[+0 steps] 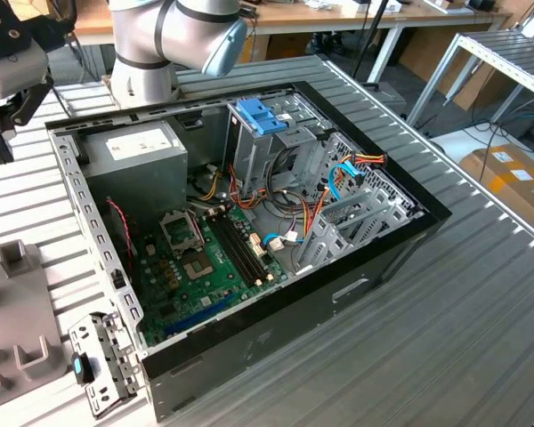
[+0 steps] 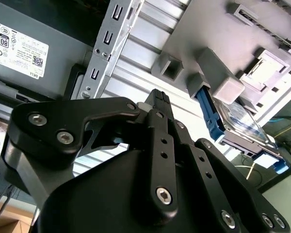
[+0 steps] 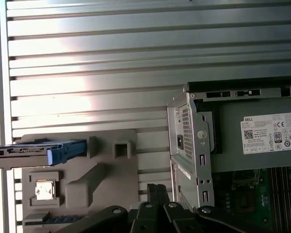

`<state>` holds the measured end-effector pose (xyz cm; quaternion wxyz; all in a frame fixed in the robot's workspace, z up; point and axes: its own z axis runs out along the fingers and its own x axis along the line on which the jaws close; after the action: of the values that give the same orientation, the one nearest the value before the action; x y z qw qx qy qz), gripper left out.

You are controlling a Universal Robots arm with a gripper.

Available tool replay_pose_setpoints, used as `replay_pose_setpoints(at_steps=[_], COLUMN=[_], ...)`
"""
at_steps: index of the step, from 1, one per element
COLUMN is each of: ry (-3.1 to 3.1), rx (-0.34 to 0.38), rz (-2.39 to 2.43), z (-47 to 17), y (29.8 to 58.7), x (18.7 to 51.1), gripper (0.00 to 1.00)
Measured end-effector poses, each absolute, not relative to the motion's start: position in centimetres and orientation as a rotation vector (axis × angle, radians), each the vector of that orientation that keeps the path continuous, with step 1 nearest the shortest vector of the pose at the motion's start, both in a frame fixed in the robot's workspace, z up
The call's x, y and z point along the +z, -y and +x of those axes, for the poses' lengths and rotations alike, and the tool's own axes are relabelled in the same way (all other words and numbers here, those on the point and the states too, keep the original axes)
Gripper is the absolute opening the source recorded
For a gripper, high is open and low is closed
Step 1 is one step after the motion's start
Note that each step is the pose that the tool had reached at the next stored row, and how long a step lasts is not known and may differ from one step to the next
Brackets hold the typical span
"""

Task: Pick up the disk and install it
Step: 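Reach for the disk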

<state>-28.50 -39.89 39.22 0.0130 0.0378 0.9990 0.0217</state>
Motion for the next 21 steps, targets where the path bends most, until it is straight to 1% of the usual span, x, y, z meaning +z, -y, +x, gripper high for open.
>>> replay_pose_setpoints(at_steps=[21], ry=[-3.113], rx=[0.068], rz=[0.118], z=[-32.8], y=[39.9], x=[39.2], gripper=[0.11])
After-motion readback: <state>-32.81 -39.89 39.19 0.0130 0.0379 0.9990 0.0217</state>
